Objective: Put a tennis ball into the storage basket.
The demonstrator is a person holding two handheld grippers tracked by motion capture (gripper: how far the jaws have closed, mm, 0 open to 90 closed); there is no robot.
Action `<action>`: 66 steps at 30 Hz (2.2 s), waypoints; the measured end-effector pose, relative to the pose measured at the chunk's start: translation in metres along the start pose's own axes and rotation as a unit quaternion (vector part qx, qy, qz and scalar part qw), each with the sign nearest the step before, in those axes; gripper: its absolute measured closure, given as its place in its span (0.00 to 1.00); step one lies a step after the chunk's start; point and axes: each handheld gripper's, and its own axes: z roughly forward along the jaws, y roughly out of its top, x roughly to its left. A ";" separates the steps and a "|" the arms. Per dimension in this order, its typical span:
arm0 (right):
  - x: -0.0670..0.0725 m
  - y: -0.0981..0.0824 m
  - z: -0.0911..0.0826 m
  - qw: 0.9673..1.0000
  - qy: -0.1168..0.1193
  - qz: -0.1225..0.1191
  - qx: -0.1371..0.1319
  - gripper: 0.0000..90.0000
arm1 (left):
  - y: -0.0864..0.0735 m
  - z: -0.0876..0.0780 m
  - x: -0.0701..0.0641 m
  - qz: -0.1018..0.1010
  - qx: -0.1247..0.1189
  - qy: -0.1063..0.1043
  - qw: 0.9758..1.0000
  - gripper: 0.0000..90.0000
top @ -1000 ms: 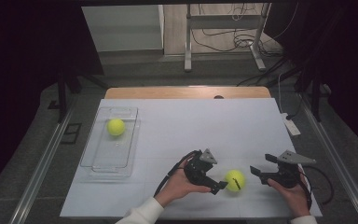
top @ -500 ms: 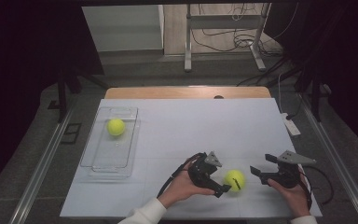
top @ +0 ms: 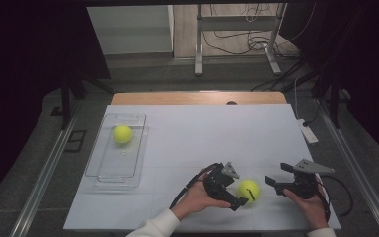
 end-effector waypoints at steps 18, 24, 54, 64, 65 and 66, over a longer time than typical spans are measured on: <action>0.000 0.000 0.000 1.000 0.000 -0.001 -0.001 0.15 | 0.010 0.021 -0.002 0.000 0.013 -0.007 1.000 0.09; 0.000 0.000 0.000 1.000 -0.001 -0.002 0.000 0.15 | 0.014 0.029 -0.004 0.006 0.019 -0.006 1.000 0.09; -0.001 0.000 -0.001 1.000 -0.001 -0.001 -0.001 0.15 | 0.015 0.025 -0.008 0.025 0.003 0.021 0.999 0.30; 0.000 0.000 -0.001 1.000 -0.002 -0.002 0.000 0.15 | 0.011 0.016 -0.006 0.026 -0.005 0.022 0.999 0.30; 0.000 0.000 -0.001 1.000 -0.002 -0.002 0.000 0.15 | 0.010 0.015 -0.006 0.022 -0.009 0.022 0.999 0.30; 0.000 0.000 -0.001 1.000 -0.002 -0.002 0.000 0.15 | 0.009 0.013 -0.004 0.019 -0.013 0.022 0.999 0.30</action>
